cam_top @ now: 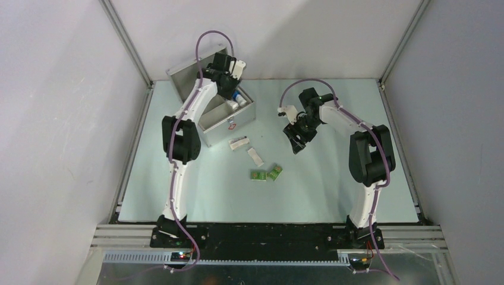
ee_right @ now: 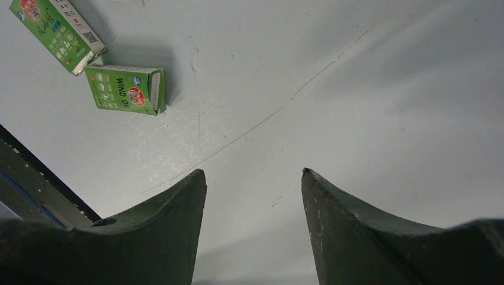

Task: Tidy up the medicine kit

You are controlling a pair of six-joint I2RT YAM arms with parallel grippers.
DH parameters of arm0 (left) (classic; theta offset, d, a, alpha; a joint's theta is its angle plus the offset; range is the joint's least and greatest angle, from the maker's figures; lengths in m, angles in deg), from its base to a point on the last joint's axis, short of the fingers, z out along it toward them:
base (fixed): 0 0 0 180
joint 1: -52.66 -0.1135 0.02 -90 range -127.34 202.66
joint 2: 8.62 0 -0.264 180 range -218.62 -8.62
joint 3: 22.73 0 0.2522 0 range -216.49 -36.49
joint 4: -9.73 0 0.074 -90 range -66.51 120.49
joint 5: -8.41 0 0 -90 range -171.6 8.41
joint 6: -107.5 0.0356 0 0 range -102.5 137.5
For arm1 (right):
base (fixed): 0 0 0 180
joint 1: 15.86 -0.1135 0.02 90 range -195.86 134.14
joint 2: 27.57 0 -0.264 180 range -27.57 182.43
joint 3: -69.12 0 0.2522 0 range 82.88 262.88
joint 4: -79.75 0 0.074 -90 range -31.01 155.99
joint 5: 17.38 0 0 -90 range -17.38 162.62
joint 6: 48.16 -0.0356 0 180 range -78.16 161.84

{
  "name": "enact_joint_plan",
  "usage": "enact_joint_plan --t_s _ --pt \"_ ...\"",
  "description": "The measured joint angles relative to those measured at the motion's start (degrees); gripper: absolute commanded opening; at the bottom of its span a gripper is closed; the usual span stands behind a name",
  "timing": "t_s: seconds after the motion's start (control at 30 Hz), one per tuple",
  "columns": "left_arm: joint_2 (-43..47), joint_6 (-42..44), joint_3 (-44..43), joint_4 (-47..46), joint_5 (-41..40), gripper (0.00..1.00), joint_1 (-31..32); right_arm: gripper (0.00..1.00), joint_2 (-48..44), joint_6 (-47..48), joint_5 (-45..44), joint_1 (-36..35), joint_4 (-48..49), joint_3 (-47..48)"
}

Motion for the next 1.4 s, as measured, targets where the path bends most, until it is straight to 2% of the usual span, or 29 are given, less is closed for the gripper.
enact_joint_plan --t_s 0.1,0.3,0.43,0.53,0.67,0.73,0.83,0.93,1.03,1.27,1.4 --pt "-0.13 -0.26 -0.11 -0.15 -1.18 0.55 0.0 0.64 0.0 0.02 -0.13 0.0 0.02 0.0" --pt "1.6 -0.63 -0.55 0.02 -1.79 0.6 -0.22 0.64 0.0 0.04 -0.15 0.0 0.02 0.0" --pt "7.54 -0.81 1.44 -0.02 -0.15 0.63 -0.33 0.64 0.0 0.09 -0.15 -0.04 0.07 0.0" --pt "17.42 -0.31 8.5 -0.63 4.48 0.63 -0.44 0.65 0.0 0.11 -0.13 -0.07 0.09 0.0" --pt "32.61 2.67 22.32 -2.62 13.0 0.58 -0.44 0.65 0.0 0.11 -0.07 -0.17 0.17 0.0" --pt "39.23 6.34 31.08 -3.15 17.42 0.57 -0.42 0.65 0.0 0.11 -0.02 -0.22 0.2 0.0" --pt "43.87 13.6 42.27 -3.52 23.71 0.59 -0.22 0.65 0.0 0.11 0.11 -0.28 0.24 0.0" --pt "43.54 22.12 51.91 -2.6 28.44 0.6 0.94 0.65 0.0 0.11 0.13 -0.33 0.26 0.0" --pt "40.28 29.99 55.45 -0.04 32.26 0.61 3.52 0.65 0.0 0.09 0.02 -0.33 0.2 0.04" --pt "28.63 41.72 45.99 -0.63 38.05 0.6 9.55 0.66 -1.18 0.09 -5.81 -0.2 0.96 0.09" --pt "23.06 45.97 40.81 -1.03 37.51 0.59 12.5 0.66 -3.06 -0.13 -10.38 0.48 2.21 0.09"
